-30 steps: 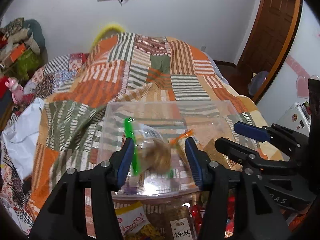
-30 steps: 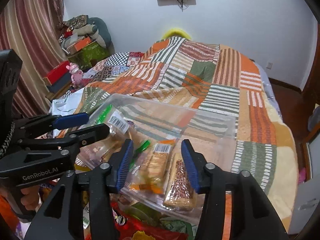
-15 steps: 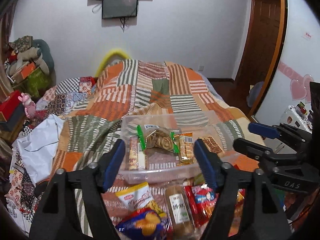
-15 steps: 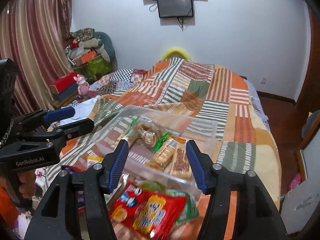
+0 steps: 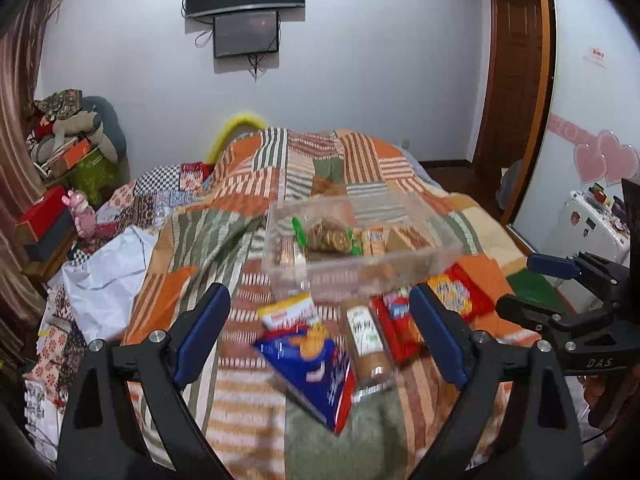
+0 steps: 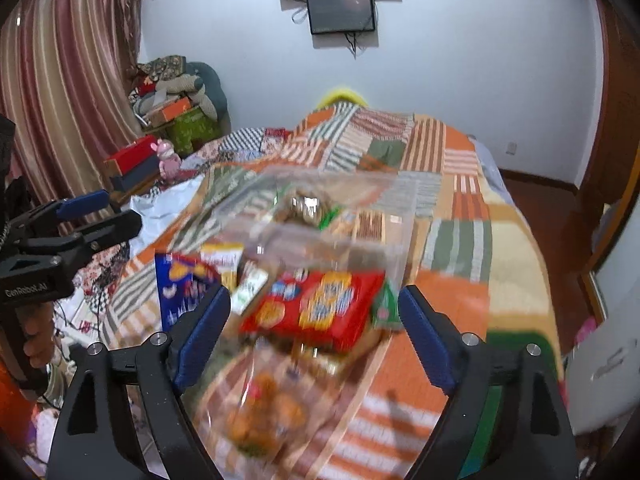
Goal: Organize snacks
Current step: 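Grasp the orange nugget bag with the right gripper while the left grasps the blue chip bag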
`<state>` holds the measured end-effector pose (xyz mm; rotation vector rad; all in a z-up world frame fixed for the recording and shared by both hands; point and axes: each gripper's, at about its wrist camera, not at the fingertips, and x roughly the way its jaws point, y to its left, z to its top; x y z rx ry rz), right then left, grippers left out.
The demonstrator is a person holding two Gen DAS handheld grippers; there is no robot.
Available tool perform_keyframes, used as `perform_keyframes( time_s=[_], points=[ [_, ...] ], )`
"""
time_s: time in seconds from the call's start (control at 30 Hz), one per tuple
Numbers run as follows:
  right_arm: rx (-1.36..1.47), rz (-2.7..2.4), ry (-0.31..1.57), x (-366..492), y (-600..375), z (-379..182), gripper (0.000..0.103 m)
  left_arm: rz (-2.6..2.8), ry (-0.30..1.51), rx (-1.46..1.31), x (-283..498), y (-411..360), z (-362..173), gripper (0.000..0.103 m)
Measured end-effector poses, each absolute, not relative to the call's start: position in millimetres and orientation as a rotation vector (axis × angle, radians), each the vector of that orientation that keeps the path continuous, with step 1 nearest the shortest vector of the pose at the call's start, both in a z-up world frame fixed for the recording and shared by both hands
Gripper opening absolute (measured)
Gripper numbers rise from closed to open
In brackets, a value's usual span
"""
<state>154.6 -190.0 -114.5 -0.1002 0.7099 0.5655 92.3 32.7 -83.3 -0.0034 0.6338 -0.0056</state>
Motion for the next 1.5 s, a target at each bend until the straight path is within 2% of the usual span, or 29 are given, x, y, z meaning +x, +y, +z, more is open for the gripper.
perform_keyframes(
  time_s=[0.4, 0.63, 0.7, 0.73, 0.9, 0.97, 1.2, 1.4, 1.47, 1.5],
  points=[
    [-0.126, 0.514, 0.902, 137, -180, -181, 0.086, -0.009, 0.7, -0.062, 68, 35, -119, 0.092],
    [-0.1, 0.524, 0.962, 136, -181, -199, 0.086, 0.007, 0.78, -0.121, 77, 43, -150, 0.092],
    [-0.109, 0.535, 0.95, 135, -180, -197, 0.074, 0.011, 0.796, -0.134, 80, 45, -157, 0.092],
    [-0.111, 0.546, 0.948, 134, -179, -196, 0.064, 0.014, 0.803, -0.137, 81, 45, -160, 0.092],
    [-0.126, 0.572, 0.939, 131, -179, -192, 0.059, 0.016, 0.825, -0.151, 88, 47, -170, 0.092],
    [-0.118, 0.585, 0.937, 131, -180, -190, 0.048, 0.019, 0.828, -0.15, 93, 46, -173, 0.092],
    [-0.084, 0.574, 0.904, 133, -189, -174, 0.047, 0.027, 0.84, -0.195, 116, 54, -183, 0.091],
    [-0.073, 0.554, 0.848, 135, -196, -154, 0.047, -0.014, 0.855, -0.24, 125, 56, -190, 0.073],
    [-0.065, 0.549, 0.832, 138, -197, -149, 0.047, -0.02, 0.867, -0.231, 128, 54, -193, 0.056],
    [-0.06, 0.546, 0.825, 139, -198, -147, 0.047, -0.023, 0.878, -0.232, 130, 53, -195, 0.052]
  ],
)
